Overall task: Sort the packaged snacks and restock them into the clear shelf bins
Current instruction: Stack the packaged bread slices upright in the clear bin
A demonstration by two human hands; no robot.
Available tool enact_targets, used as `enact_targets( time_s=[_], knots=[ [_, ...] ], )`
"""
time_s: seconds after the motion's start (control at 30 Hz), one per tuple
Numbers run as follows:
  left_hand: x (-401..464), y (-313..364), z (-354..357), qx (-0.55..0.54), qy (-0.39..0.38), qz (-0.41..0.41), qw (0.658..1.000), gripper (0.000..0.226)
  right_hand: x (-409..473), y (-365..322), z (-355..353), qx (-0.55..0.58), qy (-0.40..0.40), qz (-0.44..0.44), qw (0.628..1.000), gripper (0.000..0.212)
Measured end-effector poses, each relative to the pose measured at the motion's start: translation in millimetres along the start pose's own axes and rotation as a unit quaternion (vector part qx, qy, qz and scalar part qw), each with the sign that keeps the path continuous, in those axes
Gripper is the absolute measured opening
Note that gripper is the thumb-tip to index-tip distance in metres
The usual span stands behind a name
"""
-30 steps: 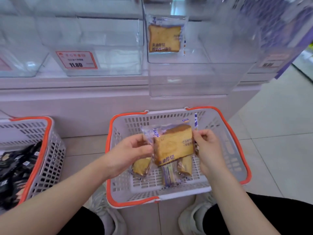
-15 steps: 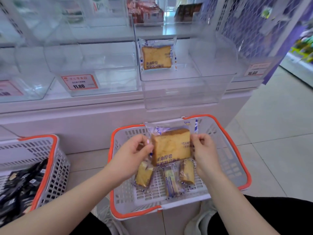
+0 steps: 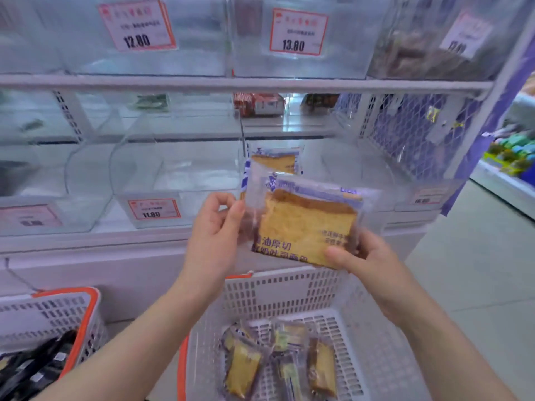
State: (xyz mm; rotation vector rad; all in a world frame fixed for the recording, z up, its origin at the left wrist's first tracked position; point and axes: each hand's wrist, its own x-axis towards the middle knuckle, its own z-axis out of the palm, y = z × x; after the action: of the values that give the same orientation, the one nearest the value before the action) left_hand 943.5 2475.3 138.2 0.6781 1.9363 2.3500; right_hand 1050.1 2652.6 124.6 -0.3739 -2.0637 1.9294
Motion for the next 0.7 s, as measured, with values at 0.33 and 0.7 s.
enact_targets(
  time_s=[0.33,0.7],
  knots=[
    [70.2,-5.7,-22.1,0.223,0.016,-0.022,0.974,0.023,111.5,-46.4,-27.9,-0.041,0.048,0.012,0.998,0.023],
    [90.9,-41.2,-22.1,0.179,-0.118,-0.004,0.977,0.047,229.3,3.9,13.6,-0.112,0.040,0.156,0.981,0.024]
  ],
)
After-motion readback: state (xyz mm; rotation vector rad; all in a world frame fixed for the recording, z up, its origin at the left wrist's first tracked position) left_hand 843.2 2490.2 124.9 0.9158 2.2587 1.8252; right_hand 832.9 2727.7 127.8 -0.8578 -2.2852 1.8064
